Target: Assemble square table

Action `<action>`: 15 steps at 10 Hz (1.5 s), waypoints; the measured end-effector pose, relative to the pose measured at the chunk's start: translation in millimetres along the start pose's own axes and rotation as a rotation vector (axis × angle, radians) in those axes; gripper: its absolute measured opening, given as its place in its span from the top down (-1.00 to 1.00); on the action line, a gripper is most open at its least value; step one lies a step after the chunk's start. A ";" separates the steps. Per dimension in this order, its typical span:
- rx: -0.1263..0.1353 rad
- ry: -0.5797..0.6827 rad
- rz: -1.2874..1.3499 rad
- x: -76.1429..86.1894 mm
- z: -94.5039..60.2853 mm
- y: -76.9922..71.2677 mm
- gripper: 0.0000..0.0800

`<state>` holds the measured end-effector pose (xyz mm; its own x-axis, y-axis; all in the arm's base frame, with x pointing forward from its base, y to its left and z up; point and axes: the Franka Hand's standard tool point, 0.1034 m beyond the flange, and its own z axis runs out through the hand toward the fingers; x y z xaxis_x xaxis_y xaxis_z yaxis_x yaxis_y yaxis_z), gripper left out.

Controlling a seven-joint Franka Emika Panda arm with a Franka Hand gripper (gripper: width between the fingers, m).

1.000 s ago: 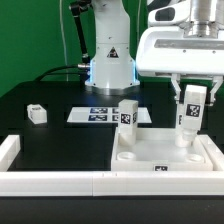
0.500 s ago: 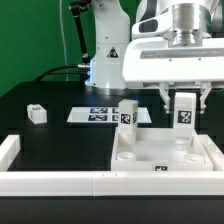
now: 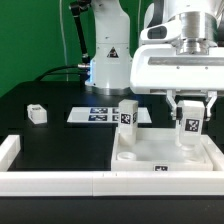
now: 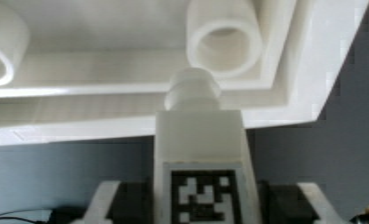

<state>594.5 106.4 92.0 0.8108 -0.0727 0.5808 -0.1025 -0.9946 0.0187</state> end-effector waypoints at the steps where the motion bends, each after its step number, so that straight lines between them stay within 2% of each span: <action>1: 0.004 -0.009 -0.011 -4.3 -0.6 -6.2 0.28; 3: 0.012 -0.012 -0.018 -8.8 -2.2 -17.9 0.28; 5: 0.008 -0.006 -0.013 -7.2 1.1 -21.0 0.28; 15: -0.004 0.014 -0.102 -7.6 5.4 -12.3 0.28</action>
Offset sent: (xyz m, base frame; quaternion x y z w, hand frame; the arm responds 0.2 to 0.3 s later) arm 0.0024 0.0125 -0.0018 -0.0127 0.0062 0.0159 0.9998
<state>592.7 118.8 82.9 0.8087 0.0301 0.5874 -0.0219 -0.9965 0.0812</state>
